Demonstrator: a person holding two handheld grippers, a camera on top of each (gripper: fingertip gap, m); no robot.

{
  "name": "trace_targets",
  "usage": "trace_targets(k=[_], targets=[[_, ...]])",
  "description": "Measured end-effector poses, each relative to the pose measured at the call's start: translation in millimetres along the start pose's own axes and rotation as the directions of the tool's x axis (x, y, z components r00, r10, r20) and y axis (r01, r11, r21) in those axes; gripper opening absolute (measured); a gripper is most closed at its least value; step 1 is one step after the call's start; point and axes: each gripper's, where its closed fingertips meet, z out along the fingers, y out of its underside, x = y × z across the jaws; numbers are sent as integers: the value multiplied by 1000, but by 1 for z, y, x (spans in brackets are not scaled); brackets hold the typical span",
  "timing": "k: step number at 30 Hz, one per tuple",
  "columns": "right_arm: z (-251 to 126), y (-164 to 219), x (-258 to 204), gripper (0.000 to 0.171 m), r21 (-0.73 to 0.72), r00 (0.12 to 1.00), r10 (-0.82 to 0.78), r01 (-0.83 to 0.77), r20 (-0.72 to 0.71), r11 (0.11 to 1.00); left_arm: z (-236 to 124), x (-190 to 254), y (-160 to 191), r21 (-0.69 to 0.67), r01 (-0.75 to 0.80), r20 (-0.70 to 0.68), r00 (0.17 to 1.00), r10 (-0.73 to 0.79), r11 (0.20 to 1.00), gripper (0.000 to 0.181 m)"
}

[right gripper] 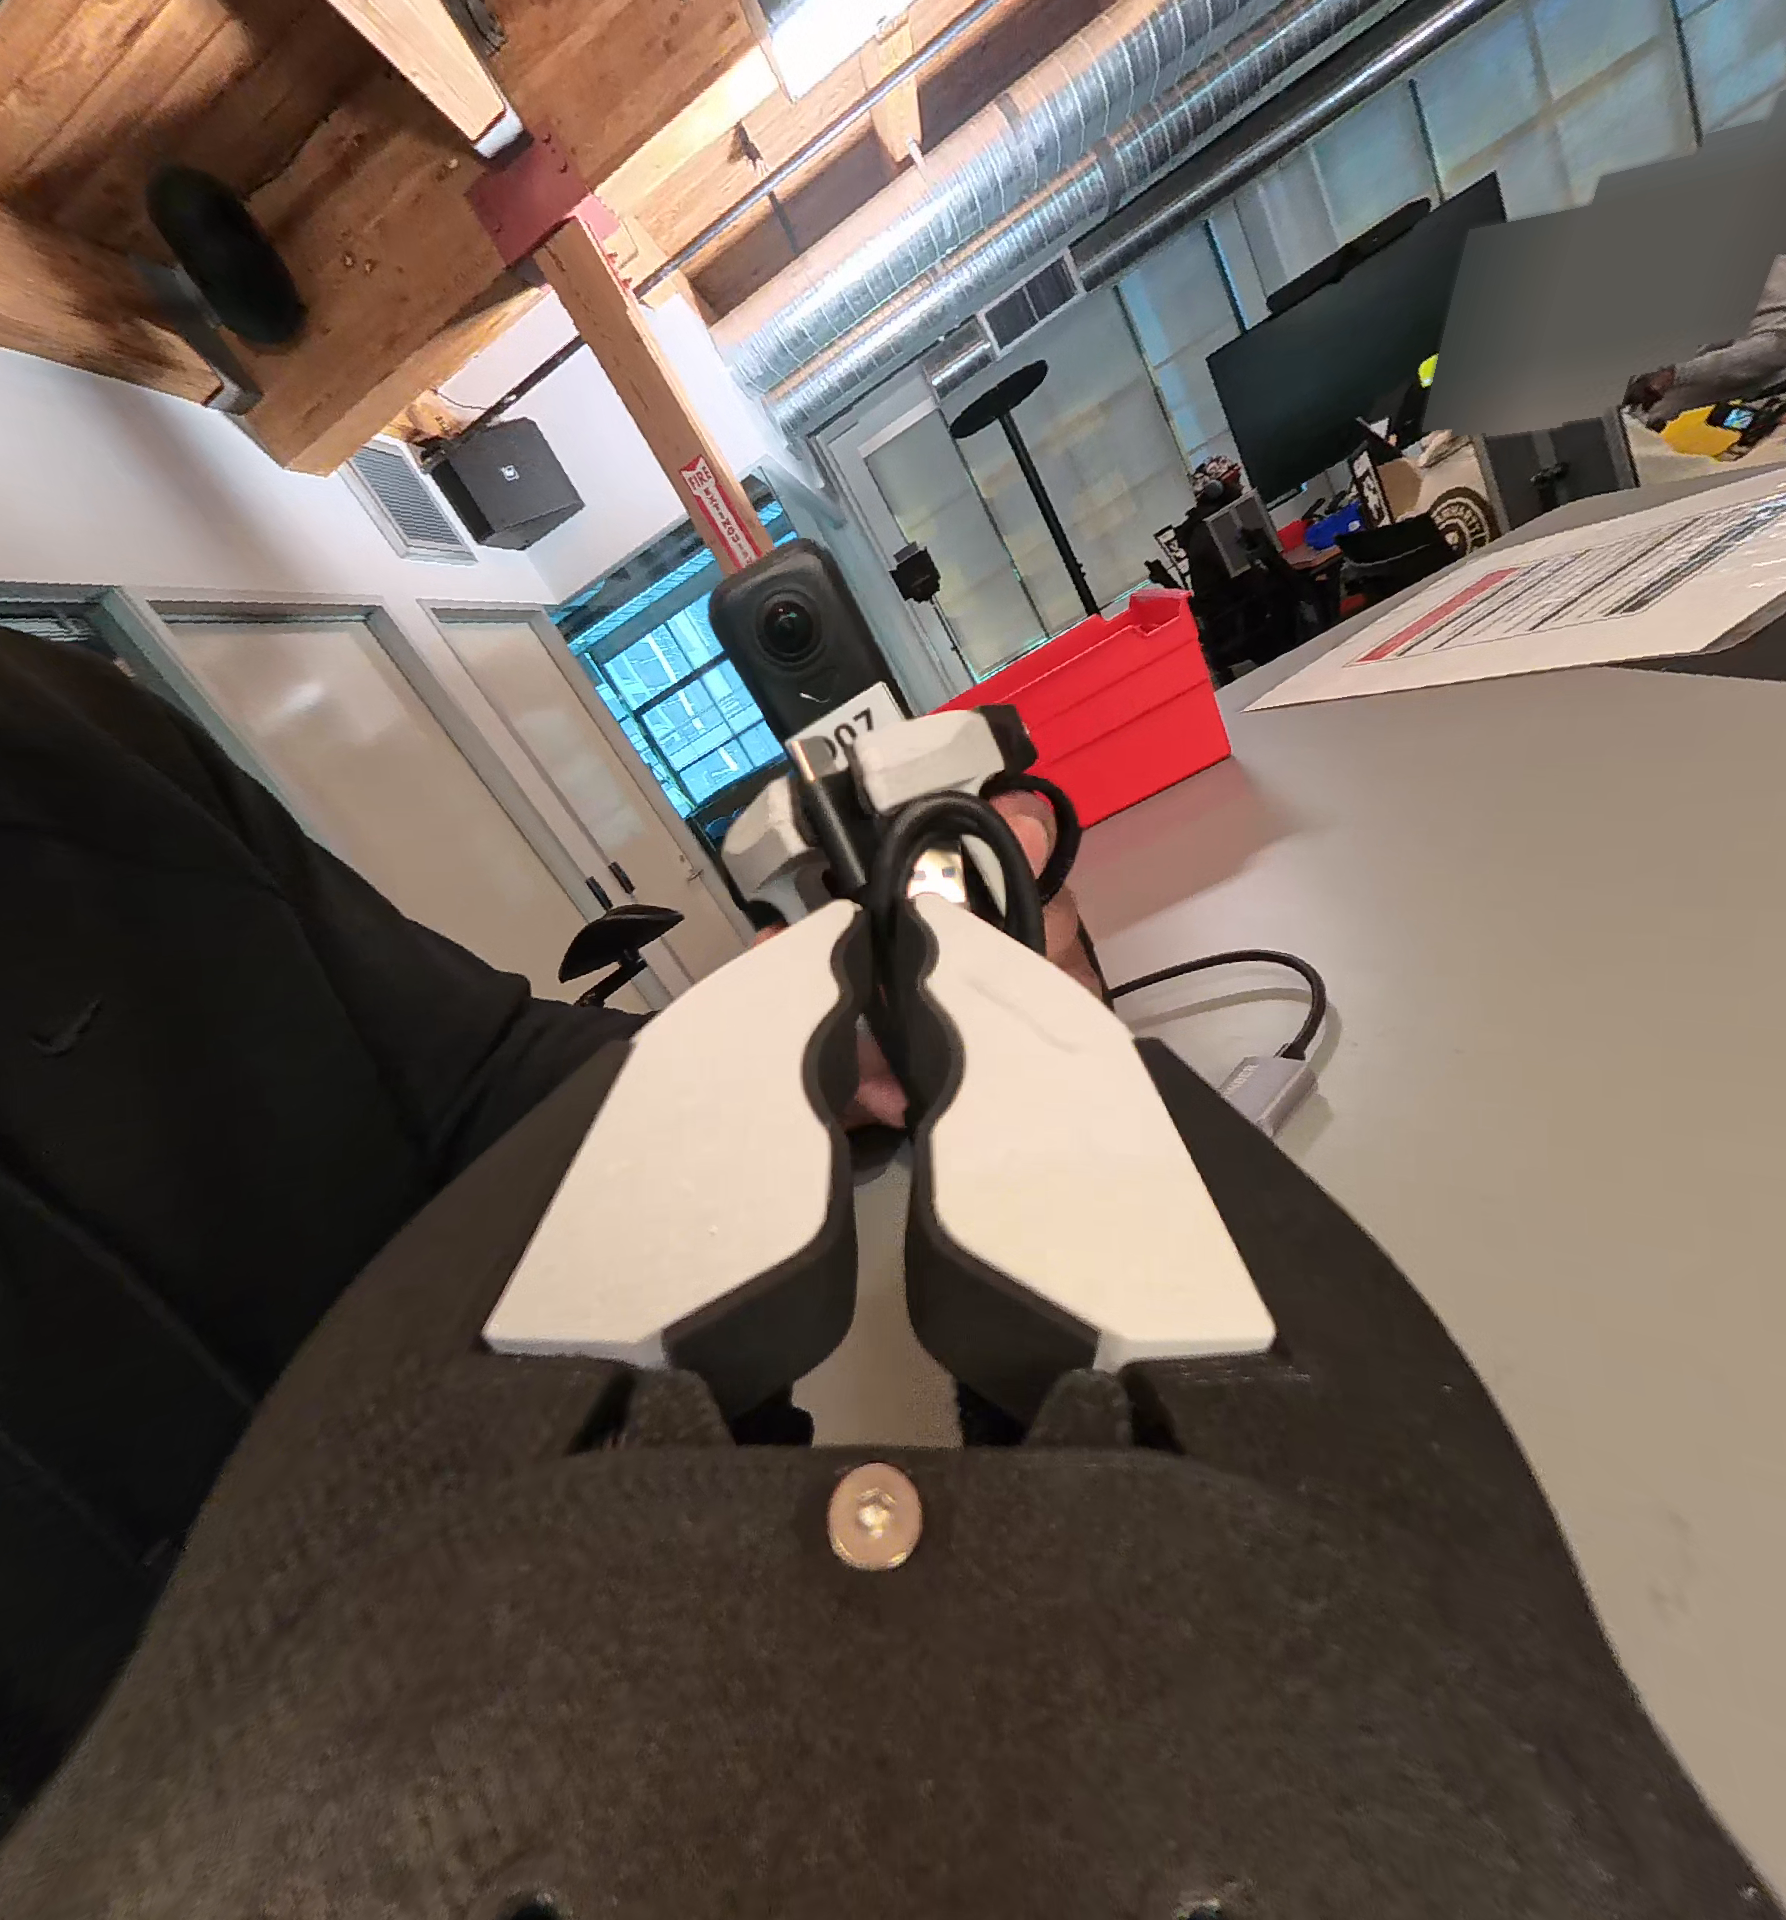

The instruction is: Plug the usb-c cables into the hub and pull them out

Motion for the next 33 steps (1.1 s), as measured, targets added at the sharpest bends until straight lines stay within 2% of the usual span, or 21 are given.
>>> trace_targets(k=[3,6,11,17,25,33], targets=[[0,1,4,4,-12,1000,3,-4,-26,1000,-1,-4,3,-27,37,9,999,-36,999,10],[-2,-1,23,5,-10,985,-14,12,-170,1000,-5,-22,13,-70,143,83,987,-137,987,9],[-16,-26,24,8,62,917,-235,268,-321,961,-8,-32,15,-70,220,117,971,-211,973,9],[2,-6,22,16,-66,887,-321,317,-331,946,-5,-25,13,-51,200,85,977,-196,978,9],[3,-6,19,13,-58,890,-321,320,-323,946,-3,-20,7,-1,222,40,974,-221,975,9],[6,3,19,12,-127,885,-343,319,-316,939,1,-16,8,-4,194,42,980,-194,981,8]])
